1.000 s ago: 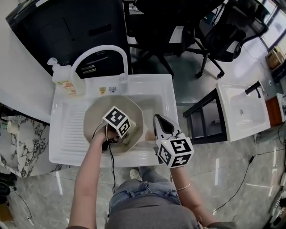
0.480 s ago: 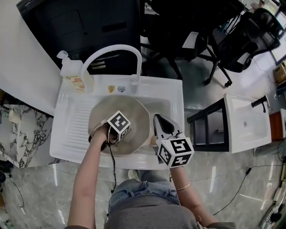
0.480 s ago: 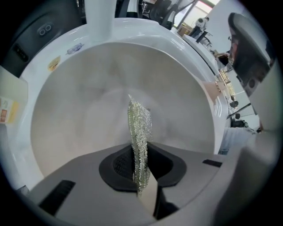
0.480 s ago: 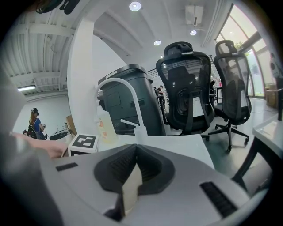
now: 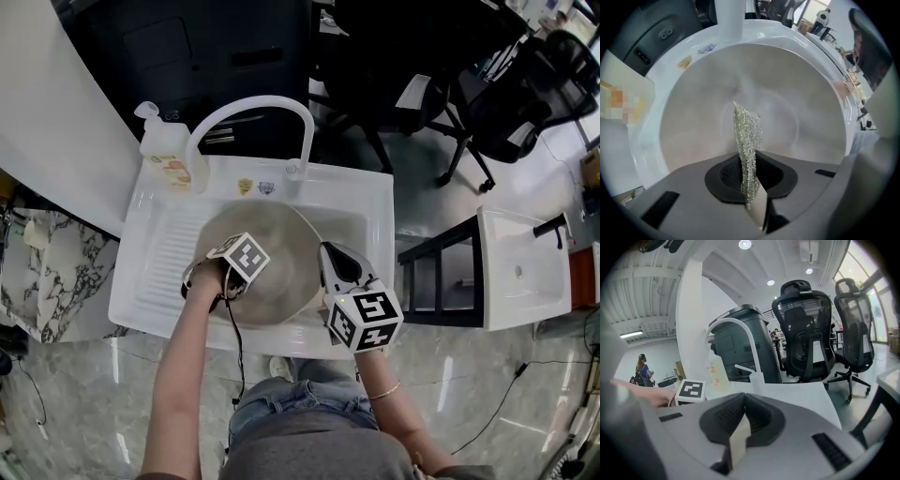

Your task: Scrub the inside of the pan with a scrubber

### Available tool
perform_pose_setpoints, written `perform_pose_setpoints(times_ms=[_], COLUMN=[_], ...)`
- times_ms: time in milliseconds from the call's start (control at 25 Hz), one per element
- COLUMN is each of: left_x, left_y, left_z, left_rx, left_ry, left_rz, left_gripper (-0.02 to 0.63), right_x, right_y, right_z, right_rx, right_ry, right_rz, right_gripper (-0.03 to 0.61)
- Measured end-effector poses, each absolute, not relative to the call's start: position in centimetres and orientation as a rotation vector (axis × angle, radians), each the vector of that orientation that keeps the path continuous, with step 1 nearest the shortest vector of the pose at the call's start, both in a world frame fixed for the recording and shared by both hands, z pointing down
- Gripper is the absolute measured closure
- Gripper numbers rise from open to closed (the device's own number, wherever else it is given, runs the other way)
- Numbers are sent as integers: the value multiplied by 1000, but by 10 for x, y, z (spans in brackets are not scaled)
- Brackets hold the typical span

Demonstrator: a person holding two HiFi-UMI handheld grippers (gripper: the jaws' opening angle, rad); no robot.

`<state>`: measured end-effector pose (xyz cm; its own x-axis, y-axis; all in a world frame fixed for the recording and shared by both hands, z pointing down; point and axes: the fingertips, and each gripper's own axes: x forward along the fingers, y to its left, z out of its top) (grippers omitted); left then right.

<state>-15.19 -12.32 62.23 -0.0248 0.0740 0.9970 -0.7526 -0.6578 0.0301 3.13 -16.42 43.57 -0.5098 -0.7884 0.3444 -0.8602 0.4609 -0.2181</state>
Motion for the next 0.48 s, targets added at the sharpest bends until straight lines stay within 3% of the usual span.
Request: perform_pose_setpoints(times_ms=[480], left_x=[-194], left_y=[-159], left_z=[617], left_rx=[1637], left_ry=[-1050], left_rz=[1949], left_gripper=[548], right_x=[35], right_y=[-159], right_z=[435], right_rx=[1458], right_ry=[-2504], right_rz=[538], right_gripper=[568])
